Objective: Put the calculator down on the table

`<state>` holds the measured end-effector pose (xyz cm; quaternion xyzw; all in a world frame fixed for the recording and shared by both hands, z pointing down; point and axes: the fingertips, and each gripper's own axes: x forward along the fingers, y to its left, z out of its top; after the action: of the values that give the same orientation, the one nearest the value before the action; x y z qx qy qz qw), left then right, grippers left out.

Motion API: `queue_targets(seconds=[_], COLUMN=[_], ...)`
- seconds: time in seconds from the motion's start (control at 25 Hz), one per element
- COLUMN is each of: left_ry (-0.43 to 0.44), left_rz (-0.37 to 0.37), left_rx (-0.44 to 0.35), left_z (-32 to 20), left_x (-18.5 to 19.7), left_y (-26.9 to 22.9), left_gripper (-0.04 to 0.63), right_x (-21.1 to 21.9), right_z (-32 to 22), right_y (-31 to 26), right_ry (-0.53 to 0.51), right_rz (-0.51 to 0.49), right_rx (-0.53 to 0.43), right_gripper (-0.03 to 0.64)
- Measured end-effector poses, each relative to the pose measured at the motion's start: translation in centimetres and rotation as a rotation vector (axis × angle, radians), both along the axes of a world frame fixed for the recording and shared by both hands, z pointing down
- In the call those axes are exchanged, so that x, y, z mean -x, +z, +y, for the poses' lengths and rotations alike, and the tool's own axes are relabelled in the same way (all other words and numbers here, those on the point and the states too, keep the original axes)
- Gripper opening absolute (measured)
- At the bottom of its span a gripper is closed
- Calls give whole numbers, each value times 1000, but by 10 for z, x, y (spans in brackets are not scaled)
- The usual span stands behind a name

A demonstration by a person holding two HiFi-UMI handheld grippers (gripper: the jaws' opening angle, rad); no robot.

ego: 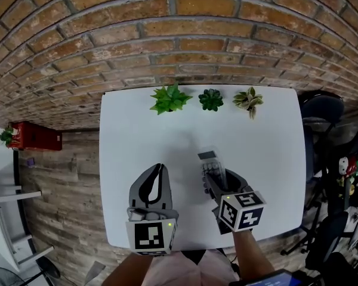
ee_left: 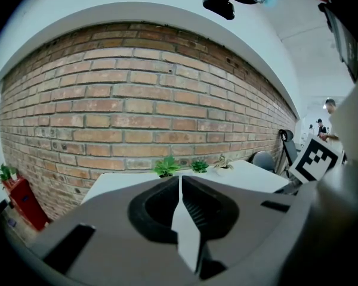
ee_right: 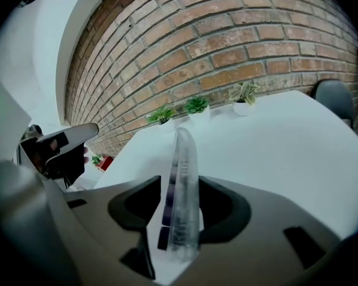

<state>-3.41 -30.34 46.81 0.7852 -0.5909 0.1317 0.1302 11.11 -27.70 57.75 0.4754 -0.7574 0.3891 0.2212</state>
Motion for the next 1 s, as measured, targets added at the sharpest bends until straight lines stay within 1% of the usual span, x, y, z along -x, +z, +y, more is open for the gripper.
queue_targets(seconds=[0.12, 0.2, 0.32, 0.44, 0.56, 0.76, 1.0], left_ry=[4, 4, 12, 3, 7, 10, 14], left_rz=[5, 12, 4, 28, 25, 23, 22], left_rx=[-6, -11, -3, -13, -13, -16, -26], left_z=[-2, -3, -3, -5, -6, -7, -5], left_x=[-2, -3, -4, -8, -9, -11, -14], left_y=[-2, -4, -1, -5, -5, -6, -10], left_gripper=[21, 21, 21, 21, 21, 21, 21], right_x=[-1, -1, -3, -6, -9, -16, -23], right_z=[0, 0, 1, 1, 0, -1, -2], right_y=[1, 1, 3, 6, 8, 10, 8], right_ry=[-9, -12, -20, -24, -18, -7, 14], right_rz=[21, 36, 60, 84, 102, 139, 152], right_rx=[-4, -10, -11, -7, -8, -12, -27], right_gripper=[205, 231, 244, 266, 283, 346, 373])
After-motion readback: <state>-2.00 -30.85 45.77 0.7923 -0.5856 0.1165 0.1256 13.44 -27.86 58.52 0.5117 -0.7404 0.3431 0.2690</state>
